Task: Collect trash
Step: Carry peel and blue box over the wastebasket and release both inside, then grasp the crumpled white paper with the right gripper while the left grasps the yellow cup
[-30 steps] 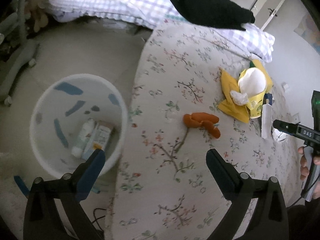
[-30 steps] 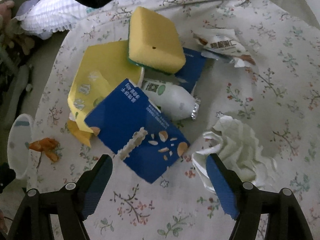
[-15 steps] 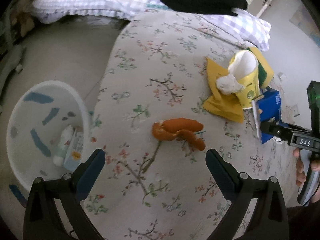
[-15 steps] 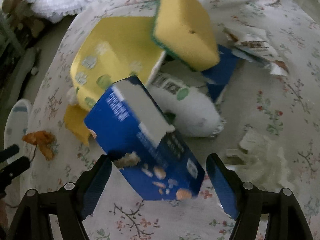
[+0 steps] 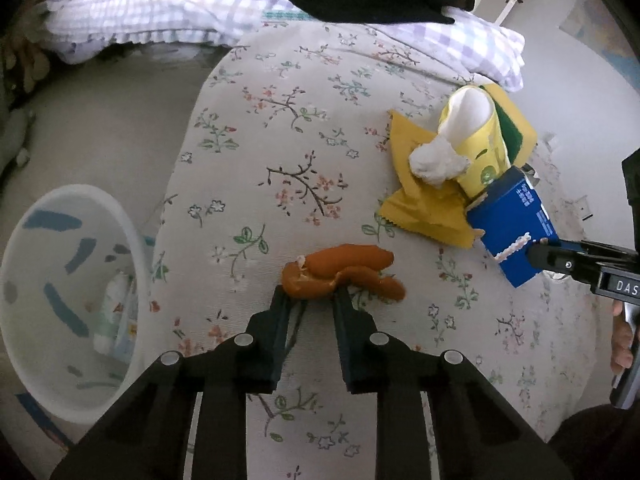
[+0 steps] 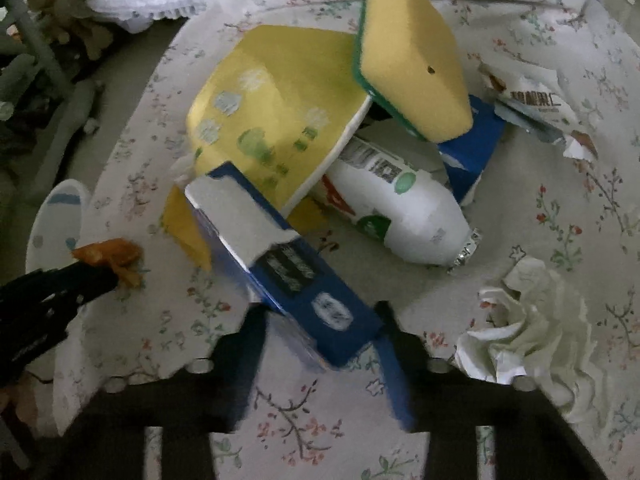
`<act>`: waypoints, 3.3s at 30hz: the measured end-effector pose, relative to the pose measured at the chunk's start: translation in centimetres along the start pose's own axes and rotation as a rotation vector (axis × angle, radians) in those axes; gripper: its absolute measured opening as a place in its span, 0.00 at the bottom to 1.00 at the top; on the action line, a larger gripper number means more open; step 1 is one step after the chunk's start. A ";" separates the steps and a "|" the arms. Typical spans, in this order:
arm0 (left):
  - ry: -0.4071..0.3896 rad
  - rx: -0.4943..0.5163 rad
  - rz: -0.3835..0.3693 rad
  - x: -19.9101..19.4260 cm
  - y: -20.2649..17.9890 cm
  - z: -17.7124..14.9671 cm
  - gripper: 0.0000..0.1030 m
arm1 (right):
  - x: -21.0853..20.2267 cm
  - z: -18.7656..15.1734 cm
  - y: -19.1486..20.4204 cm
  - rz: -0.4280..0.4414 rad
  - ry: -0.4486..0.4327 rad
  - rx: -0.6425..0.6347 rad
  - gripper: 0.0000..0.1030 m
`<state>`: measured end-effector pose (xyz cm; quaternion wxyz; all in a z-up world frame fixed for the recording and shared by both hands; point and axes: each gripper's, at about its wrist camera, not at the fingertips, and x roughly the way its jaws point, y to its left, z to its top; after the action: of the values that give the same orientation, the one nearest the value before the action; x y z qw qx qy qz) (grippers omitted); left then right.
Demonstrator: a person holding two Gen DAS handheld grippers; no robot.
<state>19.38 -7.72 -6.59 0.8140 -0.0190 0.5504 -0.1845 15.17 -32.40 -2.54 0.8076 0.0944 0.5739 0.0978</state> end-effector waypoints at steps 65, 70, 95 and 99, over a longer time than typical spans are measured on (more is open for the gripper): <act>-0.142 -0.357 0.239 -12.6 20.7 -8.1 0.88 | 6.1 3.5 25.5 0.253 0.021 -0.183 0.25; -0.160 -0.353 0.249 -13.5 21.2 -8.9 0.91 | 7.3 3.2 27.1 0.251 0.038 -0.199 0.25; -0.203 -0.317 0.195 -15.5 18.0 -9.0 1.00 | 1.0 1.9 21.2 0.068 -0.104 -0.142 0.73; -0.194 -0.285 0.208 -15.4 16.5 -8.8 1.00 | -0.4 1.3 18.8 0.031 -0.121 -0.123 0.75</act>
<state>11.03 14.09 -0.26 0.8670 -0.0950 0.4889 -0.0170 15.32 -14.42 3.17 0.8434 0.0593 0.5155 0.1396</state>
